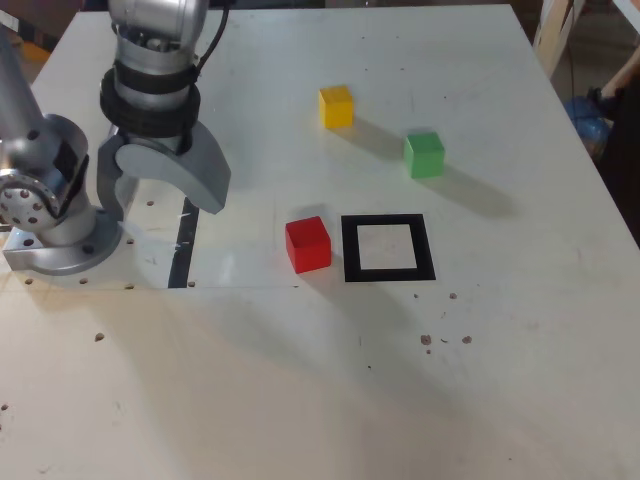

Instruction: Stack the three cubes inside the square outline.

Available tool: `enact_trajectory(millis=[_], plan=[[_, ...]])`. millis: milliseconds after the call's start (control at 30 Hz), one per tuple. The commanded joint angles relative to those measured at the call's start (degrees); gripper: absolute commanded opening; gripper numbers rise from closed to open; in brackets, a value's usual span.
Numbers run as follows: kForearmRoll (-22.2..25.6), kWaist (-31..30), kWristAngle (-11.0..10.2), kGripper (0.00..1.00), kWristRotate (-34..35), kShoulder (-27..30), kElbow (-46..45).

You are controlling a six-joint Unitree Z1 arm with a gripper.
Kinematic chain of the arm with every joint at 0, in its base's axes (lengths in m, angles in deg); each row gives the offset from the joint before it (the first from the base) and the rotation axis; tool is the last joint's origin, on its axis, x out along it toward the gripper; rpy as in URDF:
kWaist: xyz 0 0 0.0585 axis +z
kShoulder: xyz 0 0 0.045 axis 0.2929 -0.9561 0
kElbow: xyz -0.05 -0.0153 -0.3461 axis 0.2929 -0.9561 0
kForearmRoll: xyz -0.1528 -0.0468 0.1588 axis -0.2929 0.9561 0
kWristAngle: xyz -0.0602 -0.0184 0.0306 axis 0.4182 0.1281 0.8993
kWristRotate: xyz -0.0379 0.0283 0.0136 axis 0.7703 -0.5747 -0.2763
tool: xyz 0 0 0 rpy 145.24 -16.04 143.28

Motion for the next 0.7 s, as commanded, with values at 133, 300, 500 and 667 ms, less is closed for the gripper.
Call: enact_trajectory(millis=[133,300,500,667], plan=[[1.5,0.0,0.2,0.99,-0.2,1.7,0.1],[4.0,-0.1,0.9,0.99,-0.2,2.6,1.7],[8.0,-4.3,1.2,0.99,2.6,4.6,7.5],[9.7,-9.6,1.4,0.98,10.2,3.6,14.2]])
